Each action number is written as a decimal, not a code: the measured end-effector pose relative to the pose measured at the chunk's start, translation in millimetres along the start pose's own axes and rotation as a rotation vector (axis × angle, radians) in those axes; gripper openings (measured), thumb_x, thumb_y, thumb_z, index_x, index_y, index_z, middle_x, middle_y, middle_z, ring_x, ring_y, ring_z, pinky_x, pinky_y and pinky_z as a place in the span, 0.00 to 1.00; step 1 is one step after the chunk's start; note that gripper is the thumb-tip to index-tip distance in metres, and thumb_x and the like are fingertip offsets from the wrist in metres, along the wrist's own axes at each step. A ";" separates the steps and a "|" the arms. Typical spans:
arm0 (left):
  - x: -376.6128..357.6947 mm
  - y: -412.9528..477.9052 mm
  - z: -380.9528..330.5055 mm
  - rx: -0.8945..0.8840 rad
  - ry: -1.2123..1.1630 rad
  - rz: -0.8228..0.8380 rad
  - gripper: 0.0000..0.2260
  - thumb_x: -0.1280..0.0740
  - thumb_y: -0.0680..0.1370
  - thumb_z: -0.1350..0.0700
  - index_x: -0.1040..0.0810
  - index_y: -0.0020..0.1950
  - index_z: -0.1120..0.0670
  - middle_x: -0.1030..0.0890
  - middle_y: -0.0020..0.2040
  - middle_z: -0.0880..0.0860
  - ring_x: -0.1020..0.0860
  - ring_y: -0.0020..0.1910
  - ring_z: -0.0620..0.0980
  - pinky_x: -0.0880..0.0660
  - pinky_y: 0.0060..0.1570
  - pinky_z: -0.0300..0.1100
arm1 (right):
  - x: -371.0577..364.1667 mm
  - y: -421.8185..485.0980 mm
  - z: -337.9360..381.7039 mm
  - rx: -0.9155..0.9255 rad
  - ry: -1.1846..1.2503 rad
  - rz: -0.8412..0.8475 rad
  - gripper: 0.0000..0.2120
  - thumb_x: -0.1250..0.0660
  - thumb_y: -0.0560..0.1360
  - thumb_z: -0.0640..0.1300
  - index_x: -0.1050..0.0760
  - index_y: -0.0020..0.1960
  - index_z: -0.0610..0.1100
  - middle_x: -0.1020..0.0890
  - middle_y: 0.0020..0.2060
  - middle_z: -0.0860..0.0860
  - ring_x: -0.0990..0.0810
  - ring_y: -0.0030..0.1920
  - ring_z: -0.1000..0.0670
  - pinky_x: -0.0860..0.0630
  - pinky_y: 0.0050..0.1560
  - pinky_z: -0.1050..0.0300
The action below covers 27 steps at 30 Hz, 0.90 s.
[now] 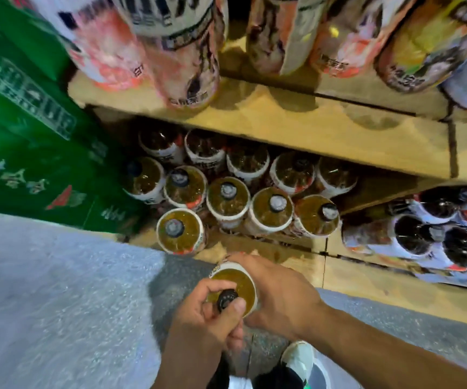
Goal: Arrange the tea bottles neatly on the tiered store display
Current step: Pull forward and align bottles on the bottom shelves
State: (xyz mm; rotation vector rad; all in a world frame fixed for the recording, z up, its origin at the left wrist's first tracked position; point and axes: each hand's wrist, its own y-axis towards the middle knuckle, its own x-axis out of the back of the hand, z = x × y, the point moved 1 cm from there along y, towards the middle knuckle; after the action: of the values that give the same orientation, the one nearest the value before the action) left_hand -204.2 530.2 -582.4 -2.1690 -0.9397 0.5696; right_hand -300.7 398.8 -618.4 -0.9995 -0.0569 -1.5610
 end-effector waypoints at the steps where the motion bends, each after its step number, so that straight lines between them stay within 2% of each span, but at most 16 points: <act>1: 8.5 0.3 0.6 0.000 -0.007 -0.011 0.14 0.24 0.68 0.62 0.21 0.51 0.59 0.23 0.28 0.63 0.26 0.24 0.54 0.28 0.24 0.41 | -4.6 6.7 6.0 0.010 0.002 0.027 0.40 0.34 0.65 0.65 0.45 0.73 0.65 0.28 0.68 0.62 0.23 0.62 0.50 0.23 0.54 0.48; 3: 25.9 -1.1 1.4 0.006 -0.024 -0.031 0.13 0.24 0.70 0.64 0.21 0.52 0.60 0.23 0.27 0.63 0.26 0.24 0.54 0.28 0.24 0.41 | -13.9 18.8 18.6 0.027 0.013 0.069 0.39 0.31 0.66 0.63 0.44 0.73 0.65 0.28 0.67 0.61 0.23 0.62 0.51 0.23 0.55 0.48; 5: 43.5 -2.9 2.2 0.006 -0.044 -0.061 0.14 0.24 0.68 0.61 0.21 0.52 0.59 0.23 0.28 0.63 0.26 0.24 0.53 0.28 0.24 0.41 | -24.9 30.4 31.1 0.048 0.031 0.098 0.38 0.28 0.67 0.60 0.41 0.72 0.63 0.27 0.65 0.61 0.23 0.61 0.54 0.23 0.55 0.50; 8: 70.3 -3.3 3.6 0.012 -0.060 -0.135 0.12 0.24 0.70 0.63 0.21 0.52 0.59 0.23 0.27 0.63 0.26 0.23 0.51 0.27 0.23 0.40 | -45.3 48.5 51.5 0.071 0.068 0.126 0.35 0.29 0.66 0.61 0.38 0.70 0.61 0.25 0.62 0.62 0.22 0.60 0.56 0.23 0.55 0.51; 11: 96.6 -1.2 1.8 0.003 -0.078 -0.197 0.19 0.27 0.63 0.57 0.21 0.52 0.59 0.23 0.27 0.62 0.25 0.23 0.51 0.27 0.23 0.40 | -68.2 67.7 68.7 0.082 0.057 0.140 0.39 0.27 0.66 0.58 0.40 0.73 0.61 0.25 0.64 0.61 0.21 0.60 0.52 0.22 0.56 0.50; 14: 120.4 3.1 -5.5 -0.028 -0.064 -0.225 0.17 0.27 0.63 0.57 0.20 0.50 0.58 0.22 0.27 0.60 0.24 0.24 0.51 0.24 0.25 0.41 | -83.8 85.3 84.8 0.089 0.046 0.129 0.42 0.27 0.68 0.51 0.46 0.76 0.59 0.24 0.66 0.57 0.21 0.62 0.50 0.24 0.58 0.54; 16: 134.0 8.8 -10.6 -0.045 -0.039 -0.222 0.13 0.24 0.68 0.61 0.20 0.51 0.58 0.21 0.28 0.59 0.24 0.25 0.51 0.24 0.26 0.42 | -90.0 96.3 95.0 0.091 0.078 0.105 0.42 0.27 0.69 0.51 0.46 0.76 0.60 0.24 0.66 0.57 0.22 0.62 0.51 0.25 0.58 0.56; 19: 149.2 19.4 -20.2 -0.061 0.005 -0.216 0.08 0.29 0.74 0.68 0.20 0.50 0.57 0.21 0.29 0.58 0.24 0.26 0.50 0.24 0.27 0.41 | -95.7 109.3 108.5 0.039 0.163 0.060 0.40 0.28 0.68 0.51 0.44 0.74 0.63 0.23 0.64 0.59 0.20 0.60 0.52 0.24 0.59 0.53; 23: 156.2 34.6 -40.6 -0.091 0.064 -0.217 0.09 0.29 0.74 0.68 0.18 0.47 0.54 0.19 0.31 0.53 0.23 0.27 0.48 0.22 0.29 0.41 | -102.0 121.8 121.4 -0.047 0.294 -0.050 0.35 0.31 0.66 0.54 0.40 0.70 0.65 0.21 0.56 0.61 0.19 0.55 0.55 0.21 0.56 0.51; 27: 156.9 53.7 -52.4 -0.095 0.194 -0.227 0.12 0.26 0.73 0.62 0.17 0.44 0.43 0.17 0.34 0.49 0.19 0.34 0.51 0.19 0.42 0.48 | -108.9 131.1 133.5 -0.123 0.437 -0.191 0.32 0.35 0.64 0.53 0.36 0.68 0.59 0.22 0.56 0.59 0.20 0.55 0.56 0.21 0.55 0.48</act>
State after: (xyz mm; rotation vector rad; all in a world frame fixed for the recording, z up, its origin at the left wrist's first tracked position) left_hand -46.8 600.5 -605.7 -2.1175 -1.1048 0.2058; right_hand -128.4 521.4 -664.6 -0.7426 0.2576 -1.9477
